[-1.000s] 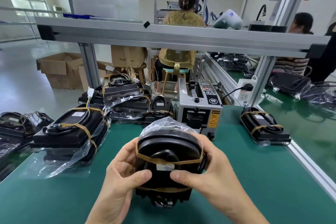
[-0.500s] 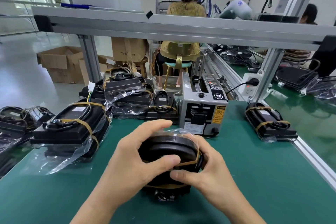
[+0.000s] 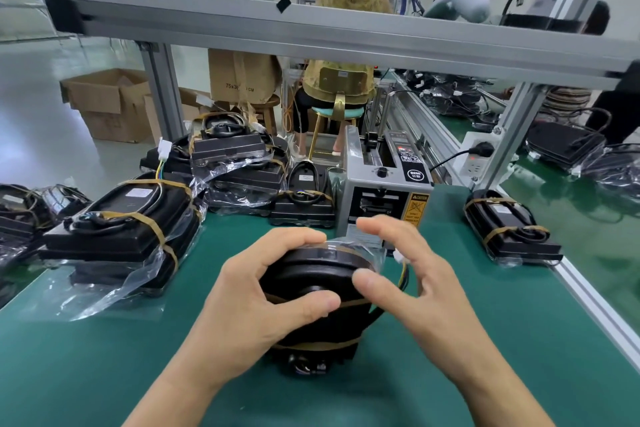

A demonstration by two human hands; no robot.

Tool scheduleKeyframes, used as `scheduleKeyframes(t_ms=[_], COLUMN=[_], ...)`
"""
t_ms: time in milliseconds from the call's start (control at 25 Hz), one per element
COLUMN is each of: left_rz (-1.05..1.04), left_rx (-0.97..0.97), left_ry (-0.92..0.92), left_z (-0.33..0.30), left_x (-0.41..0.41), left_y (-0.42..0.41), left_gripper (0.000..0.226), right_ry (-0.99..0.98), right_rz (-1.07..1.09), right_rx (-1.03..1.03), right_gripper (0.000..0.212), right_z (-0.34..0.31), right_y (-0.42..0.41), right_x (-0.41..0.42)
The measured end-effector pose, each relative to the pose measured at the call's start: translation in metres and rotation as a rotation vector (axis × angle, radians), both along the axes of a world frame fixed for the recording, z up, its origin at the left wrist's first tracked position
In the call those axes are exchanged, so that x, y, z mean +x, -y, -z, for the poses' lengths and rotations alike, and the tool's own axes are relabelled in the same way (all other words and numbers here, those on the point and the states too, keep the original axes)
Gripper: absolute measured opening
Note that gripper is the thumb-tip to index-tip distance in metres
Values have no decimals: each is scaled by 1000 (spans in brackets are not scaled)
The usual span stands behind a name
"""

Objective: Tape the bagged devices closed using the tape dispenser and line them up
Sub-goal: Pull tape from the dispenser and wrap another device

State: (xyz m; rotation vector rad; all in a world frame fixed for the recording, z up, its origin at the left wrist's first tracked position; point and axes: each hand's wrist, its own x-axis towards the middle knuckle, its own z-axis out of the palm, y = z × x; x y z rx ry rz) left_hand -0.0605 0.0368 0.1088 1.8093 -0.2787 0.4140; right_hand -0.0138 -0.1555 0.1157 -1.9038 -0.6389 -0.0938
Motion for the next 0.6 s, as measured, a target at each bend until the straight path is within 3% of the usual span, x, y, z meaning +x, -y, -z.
scheduleKeyframes(t_ms=[200, 440, 600], left_rz=[27, 2, 1], left_rx=[11, 15, 4], left_ry=[22, 36, 35], left_z=[-3, 0, 2], left_x=[-1, 0, 1], left_y=[1, -1, -2], left_gripper=[47, 52, 53], right_ry=[319, 542, 519], right_rz=[22, 128, 190], right_rx=[3, -137, -131], right_gripper=[22, 21, 24], right_z=[-11, -2, 5], right_y=[-24, -24, -12], right_x=[-11, -7, -5])
